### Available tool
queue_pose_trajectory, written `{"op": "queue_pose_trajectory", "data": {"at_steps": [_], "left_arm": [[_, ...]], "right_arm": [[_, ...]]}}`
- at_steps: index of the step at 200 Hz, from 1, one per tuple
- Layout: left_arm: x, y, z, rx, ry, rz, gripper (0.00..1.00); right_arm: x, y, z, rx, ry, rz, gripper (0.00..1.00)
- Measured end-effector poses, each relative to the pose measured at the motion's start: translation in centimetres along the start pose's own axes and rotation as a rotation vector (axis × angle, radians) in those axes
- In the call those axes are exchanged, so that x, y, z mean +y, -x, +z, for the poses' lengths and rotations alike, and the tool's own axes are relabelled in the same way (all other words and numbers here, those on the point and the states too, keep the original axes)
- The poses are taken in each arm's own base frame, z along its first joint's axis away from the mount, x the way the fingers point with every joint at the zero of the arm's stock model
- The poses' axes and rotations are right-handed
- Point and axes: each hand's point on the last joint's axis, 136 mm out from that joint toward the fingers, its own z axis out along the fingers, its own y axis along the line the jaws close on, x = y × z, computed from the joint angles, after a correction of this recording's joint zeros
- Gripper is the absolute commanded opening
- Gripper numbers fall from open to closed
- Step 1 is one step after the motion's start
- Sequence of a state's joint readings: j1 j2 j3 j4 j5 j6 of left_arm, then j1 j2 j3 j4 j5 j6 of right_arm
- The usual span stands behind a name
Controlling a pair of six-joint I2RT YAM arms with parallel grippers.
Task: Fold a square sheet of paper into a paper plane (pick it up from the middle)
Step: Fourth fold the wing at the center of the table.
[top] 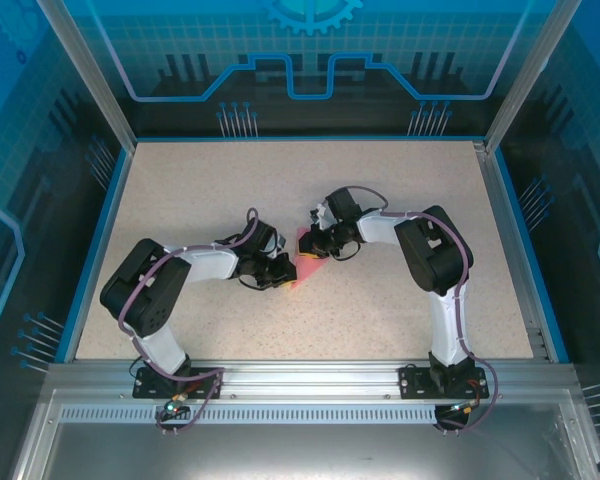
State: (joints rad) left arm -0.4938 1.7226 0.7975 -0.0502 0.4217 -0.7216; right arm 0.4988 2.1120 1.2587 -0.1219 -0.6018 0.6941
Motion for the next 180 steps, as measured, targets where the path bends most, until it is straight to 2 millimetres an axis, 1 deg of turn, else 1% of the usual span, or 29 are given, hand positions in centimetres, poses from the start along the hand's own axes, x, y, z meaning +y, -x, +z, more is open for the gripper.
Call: {"op": "queue_pose_trajectory", "data": {"at_steps": [51,87,117,144,180], "left_arm": [[0.2,0.0,0.0,-0.004,0.008,0.012,0.00],[0.5,0.0,0.1,-0.013,0.015,0.013,0.00],[0.4,0.1,0.0,-0.027,0.007,0.020,0.09],[-0.3,0.3,-0.7,-0.044,-0.011,0.031,0.17],[-0.8,0.4,-1.2,-0.054,-0.020,0.043,0.21]], "right_arm": [[0.0,0.0,0.0,0.003,-0.001,0.002,0.16],[0.0,0.0,0.0,0.006,-0.002,0.004,0.16],[0.0,0.0,0.0,0.006,-0.002,0.005,0.16],[0.0,0.0,0.0,0.006,-0.002,0.004,0.16],[0.0,0.0,0.0,0.006,-0.002,0.005,0.16]]}}
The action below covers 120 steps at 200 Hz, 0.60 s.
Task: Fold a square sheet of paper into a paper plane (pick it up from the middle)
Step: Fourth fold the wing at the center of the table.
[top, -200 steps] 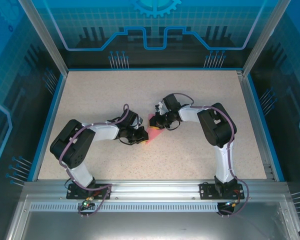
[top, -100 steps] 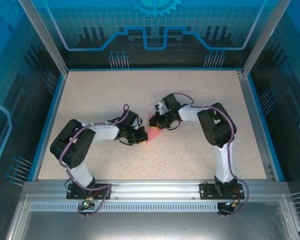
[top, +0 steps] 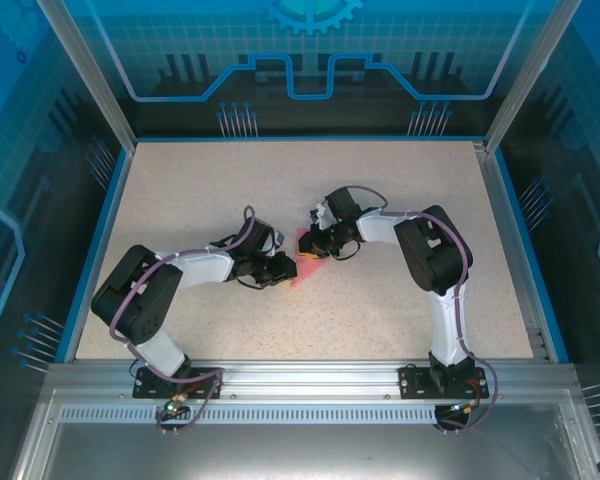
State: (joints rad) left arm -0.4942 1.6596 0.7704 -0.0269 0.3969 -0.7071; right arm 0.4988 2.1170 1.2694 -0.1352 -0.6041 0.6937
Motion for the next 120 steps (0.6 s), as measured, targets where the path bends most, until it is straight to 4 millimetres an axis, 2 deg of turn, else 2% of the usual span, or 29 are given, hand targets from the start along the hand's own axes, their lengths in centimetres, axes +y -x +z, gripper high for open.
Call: {"op": "queue_pose_trajectory", "data": {"at_steps": [93,120], "left_arm": [[1.0,-0.7,0.5,0.032,0.032,-0.019,0.21],[1.5,-0.9,0.7,0.047,0.048,-0.028,0.17]], "right_arm": [[0.0,0.0,0.0,0.000,0.000,0.000,0.16],[0.0,0.0,0.0,0.000,0.000,0.000,0.17]]}}
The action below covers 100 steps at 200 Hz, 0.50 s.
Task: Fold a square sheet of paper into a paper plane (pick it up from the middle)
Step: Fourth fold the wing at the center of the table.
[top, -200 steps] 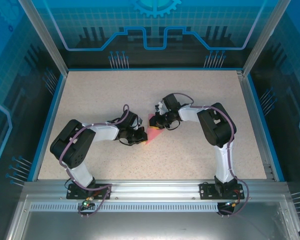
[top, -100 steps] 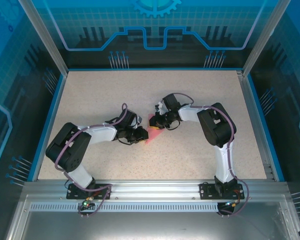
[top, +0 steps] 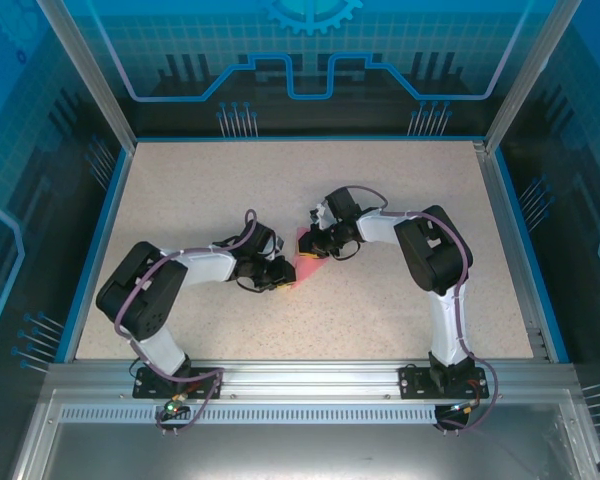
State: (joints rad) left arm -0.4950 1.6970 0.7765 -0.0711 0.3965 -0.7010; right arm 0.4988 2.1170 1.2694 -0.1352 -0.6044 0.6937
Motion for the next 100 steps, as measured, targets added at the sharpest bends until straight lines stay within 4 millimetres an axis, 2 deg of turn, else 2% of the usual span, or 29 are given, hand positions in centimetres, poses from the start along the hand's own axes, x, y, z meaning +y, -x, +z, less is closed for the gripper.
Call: {"op": "queue_pose_trajectory", "data": {"at_steps": [56,100], "left_arm": [[0.52,-0.09,0.20,0.015,0.051,0.001,0.07],[0.54,-0.02,0.08,0.007,0.065,0.010,0.08]], "right_arm": [[-0.02,0.00,0.01,0.000,0.000,0.000,0.17],[-0.02,0.00,0.01,0.000,0.000,0.000,0.17]]}}
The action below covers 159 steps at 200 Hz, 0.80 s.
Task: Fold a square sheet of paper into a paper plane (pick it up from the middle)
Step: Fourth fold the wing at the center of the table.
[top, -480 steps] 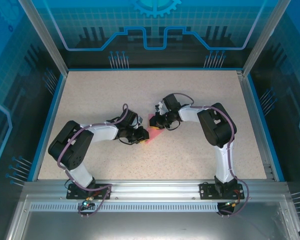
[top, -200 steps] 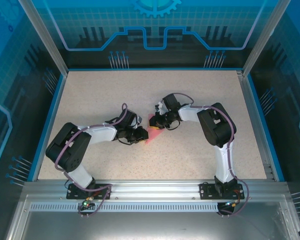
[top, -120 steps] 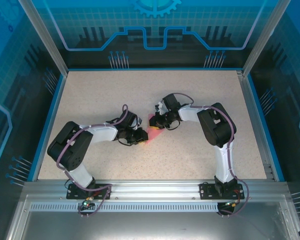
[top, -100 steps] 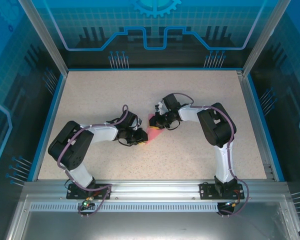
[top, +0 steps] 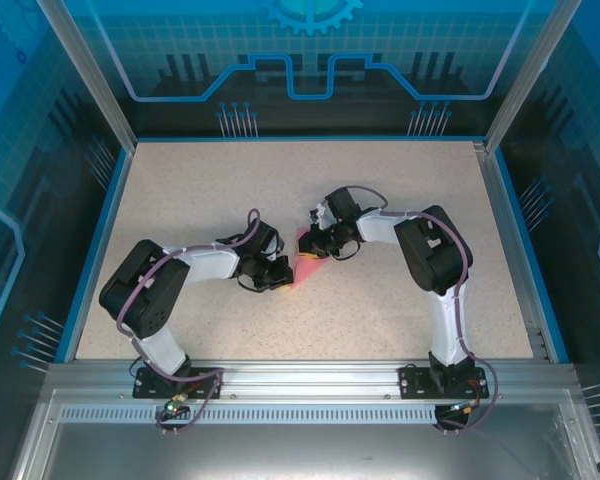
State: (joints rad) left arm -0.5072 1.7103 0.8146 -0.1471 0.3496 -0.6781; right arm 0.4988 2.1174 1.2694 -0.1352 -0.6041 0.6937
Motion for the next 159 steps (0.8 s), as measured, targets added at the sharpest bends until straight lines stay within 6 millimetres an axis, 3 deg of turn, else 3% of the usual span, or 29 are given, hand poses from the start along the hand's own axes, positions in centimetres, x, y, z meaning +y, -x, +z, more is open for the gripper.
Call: {"op": "queue_pose_trajectory", "data": {"at_steps": [26,72,111,159], "left_arm": [[-0.3,0.2,-0.8,-0.026,0.003,0.007,0.10],[-3.1,0.7,-2.4,-0.071,-0.082,0.061,0.13],[-4.7,0.6,-1.1,-0.030,-0.143,0.089,0.12],[-3.3,0.4,0.6,-0.003,-0.104,0.066,0.11]], "right_arm": [[0.0,0.0,0.0,0.000,0.000,0.000,0.16],[0.0,0.0,0.0,0.000,0.000,0.001,0.16],[0.0,0.0,0.0,0.001,-0.001,0.002,0.16],[-0.1,0.0,0.0,0.001,-0.002,0.002,0.16]]}}
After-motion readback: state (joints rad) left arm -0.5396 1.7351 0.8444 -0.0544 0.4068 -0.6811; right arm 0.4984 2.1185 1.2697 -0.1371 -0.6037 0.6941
